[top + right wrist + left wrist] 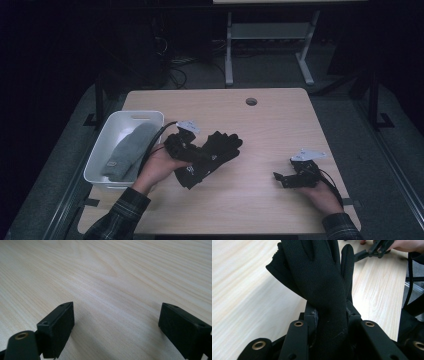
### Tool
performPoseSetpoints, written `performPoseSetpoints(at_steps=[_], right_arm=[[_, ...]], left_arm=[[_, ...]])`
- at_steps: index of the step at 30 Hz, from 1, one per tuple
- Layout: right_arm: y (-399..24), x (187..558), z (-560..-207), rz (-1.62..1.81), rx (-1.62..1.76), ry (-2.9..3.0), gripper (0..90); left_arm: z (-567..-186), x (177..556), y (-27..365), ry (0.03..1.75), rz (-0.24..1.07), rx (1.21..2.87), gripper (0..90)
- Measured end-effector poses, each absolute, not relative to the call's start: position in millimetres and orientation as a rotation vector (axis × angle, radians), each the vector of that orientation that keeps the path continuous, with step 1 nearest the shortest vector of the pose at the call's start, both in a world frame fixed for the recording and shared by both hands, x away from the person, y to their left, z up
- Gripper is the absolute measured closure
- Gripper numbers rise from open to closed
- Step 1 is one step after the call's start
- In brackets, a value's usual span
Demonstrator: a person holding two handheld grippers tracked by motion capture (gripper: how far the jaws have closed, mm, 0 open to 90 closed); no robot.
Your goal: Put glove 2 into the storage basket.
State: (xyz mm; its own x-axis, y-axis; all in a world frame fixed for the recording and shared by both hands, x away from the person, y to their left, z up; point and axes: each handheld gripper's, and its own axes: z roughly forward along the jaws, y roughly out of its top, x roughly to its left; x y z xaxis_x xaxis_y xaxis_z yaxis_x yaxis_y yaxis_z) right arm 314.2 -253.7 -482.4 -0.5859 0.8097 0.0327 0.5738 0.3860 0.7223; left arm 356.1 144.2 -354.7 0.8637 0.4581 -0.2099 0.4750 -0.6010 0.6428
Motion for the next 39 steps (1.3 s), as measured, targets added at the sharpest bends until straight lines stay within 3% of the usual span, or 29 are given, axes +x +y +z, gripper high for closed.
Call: performPoseSetpoints(at_steps=[16, 30, 39], right_arm=[[-254, 314, -483, 1.017, 1.205, 2.324, 13.0], [-254, 314, -483, 1.018, 1.204, 2.325, 13.0], [-254, 314, -483, 1.017, 1.207, 2.323, 12.9]], left_arm=[[-312, 361, 233, 0.838, 0.095, 2.217, 70.0], [-303, 364, 295, 0.987, 0.177, 2.187, 70.0], [-316, 371, 334, 1.128, 0.198, 2.140, 70.0]])
